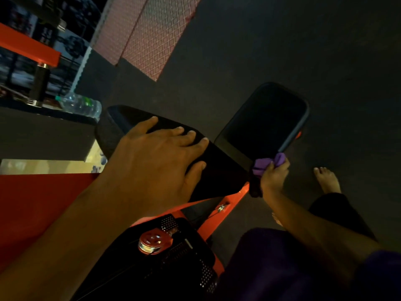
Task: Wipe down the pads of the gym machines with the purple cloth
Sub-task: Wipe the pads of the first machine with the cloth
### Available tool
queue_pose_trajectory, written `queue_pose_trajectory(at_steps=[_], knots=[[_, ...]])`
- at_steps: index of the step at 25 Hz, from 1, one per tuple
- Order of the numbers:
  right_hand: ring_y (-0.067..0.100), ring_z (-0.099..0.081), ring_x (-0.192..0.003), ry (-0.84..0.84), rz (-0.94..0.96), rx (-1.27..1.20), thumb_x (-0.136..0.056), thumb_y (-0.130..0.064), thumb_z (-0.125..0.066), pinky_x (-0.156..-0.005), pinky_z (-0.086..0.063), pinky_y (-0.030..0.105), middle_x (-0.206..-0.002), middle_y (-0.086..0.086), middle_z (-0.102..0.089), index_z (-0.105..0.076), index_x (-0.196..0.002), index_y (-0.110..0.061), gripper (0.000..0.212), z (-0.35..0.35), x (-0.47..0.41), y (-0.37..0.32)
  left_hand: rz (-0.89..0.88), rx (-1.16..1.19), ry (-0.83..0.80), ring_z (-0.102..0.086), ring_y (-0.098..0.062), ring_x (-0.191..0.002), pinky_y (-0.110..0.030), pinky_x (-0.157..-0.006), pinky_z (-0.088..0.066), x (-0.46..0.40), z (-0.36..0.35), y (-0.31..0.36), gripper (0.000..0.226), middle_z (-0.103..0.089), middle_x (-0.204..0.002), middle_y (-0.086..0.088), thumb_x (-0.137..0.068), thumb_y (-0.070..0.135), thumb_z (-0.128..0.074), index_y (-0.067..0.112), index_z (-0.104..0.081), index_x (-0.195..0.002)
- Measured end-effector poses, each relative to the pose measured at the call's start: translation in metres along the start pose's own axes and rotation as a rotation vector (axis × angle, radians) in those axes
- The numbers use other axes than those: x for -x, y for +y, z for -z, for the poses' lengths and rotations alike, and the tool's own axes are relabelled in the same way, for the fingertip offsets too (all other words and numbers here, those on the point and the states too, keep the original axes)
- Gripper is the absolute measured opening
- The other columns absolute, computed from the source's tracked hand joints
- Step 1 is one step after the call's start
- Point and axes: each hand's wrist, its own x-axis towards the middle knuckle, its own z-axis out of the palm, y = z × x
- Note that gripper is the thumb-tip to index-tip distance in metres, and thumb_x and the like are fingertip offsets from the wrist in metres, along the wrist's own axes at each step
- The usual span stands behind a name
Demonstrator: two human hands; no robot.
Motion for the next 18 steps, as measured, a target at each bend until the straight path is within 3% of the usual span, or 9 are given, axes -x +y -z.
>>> queue_pose_trajectory(at_steps=[2,3,5,7,11,14,18], knots=[[0.039,-0.058,-0.119,0.108,-0.060,-0.018,-0.098,-0.035,-0.044,-0.105,-0.043,0.049,-0.129,0.022,-0.058,-0.050,-0.131,-0.010,0.042,0.000,-0.041,-0.025,-0.012,0.003,-0.034,-0.063,-0.025,-0.129,-0.060,-0.109,-0.044,-0.004,0.000,0.000,0.058,-0.065,-0.140,-0.003,-0.099,0.051,-0.032,0.028,-0.060,-0.143],[0.038,-0.060,-0.117,0.157,-0.086,-0.008,-0.097,-0.039,-0.043,-0.104,-0.045,0.051,-0.129,0.017,-0.058,-0.049,-0.131,-0.019,0.040,0.006,-0.066,-0.044,-0.012,0.006,-0.032,-0.064,-0.025,-0.127,-0.060,-0.107,-0.045,-0.005,0.000,0.000,0.058,-0.065,-0.140,-0.004,-0.098,0.052,-0.033,0.028,-0.060,-0.143],[0.030,-0.063,-0.114,0.129,-0.101,-0.022,-0.095,-0.047,-0.041,-0.101,-0.050,0.051,-0.130,0.005,-0.057,-0.048,-0.127,-0.034,0.036,0.019,-0.114,-0.047,-0.017,0.012,-0.023,-0.066,-0.025,-0.125,-0.059,-0.104,-0.047,-0.008,-0.001,0.000,0.060,-0.066,-0.139,-0.004,-0.096,0.053,-0.034,0.027,-0.061,-0.143],[0.019,-0.060,-0.121,0.049,-0.051,-0.068,-0.098,-0.038,-0.044,-0.107,-0.047,0.047,-0.134,-0.003,-0.058,-0.049,-0.129,-0.037,0.032,0.030,-0.121,-0.045,-0.021,0.021,-0.013,-0.067,-0.023,-0.123,-0.057,-0.102,-0.049,-0.010,-0.003,-0.001,0.061,-0.066,-0.138,-0.002,-0.096,0.056,-0.035,0.027,-0.060,-0.143],[0.025,-0.052,-0.128,0.053,0.069,-0.040,-0.103,-0.026,-0.048,-0.109,-0.040,0.038,-0.140,0.011,-0.051,-0.047,-0.139,-0.018,0.037,0.058,-0.118,-0.082,-0.003,0.023,-0.026,-0.066,-0.020,-0.124,-0.052,-0.101,-0.051,-0.008,-0.006,-0.001,0.067,-0.065,-0.141,0.000,-0.096,0.066,-0.033,0.029,-0.056,-0.147],[0.033,-0.053,-0.124,0.020,0.138,0.199,-0.106,-0.028,-0.045,-0.103,-0.040,0.040,-0.140,0.019,-0.047,-0.047,-0.138,-0.010,0.037,0.056,-0.166,-0.137,0.017,0.068,-0.072,-0.063,-0.021,-0.129,-0.052,-0.104,-0.048,-0.014,-0.007,-0.003,0.071,-0.061,-0.145,0.000,-0.095,0.069,-0.031,0.030,-0.051,-0.150],[0.038,-0.058,-0.117,-0.270,0.426,0.541,-0.101,-0.040,-0.046,-0.100,-0.047,0.051,-0.132,0.015,-0.057,-0.053,-0.130,-0.018,0.037,0.057,-0.219,-0.190,0.051,0.098,-0.067,-0.063,-0.021,-0.129,-0.053,-0.105,-0.048,-0.013,-0.004,0.000,0.070,-0.061,-0.145,-0.001,-0.093,0.067,-0.035,0.028,-0.054,-0.149]])
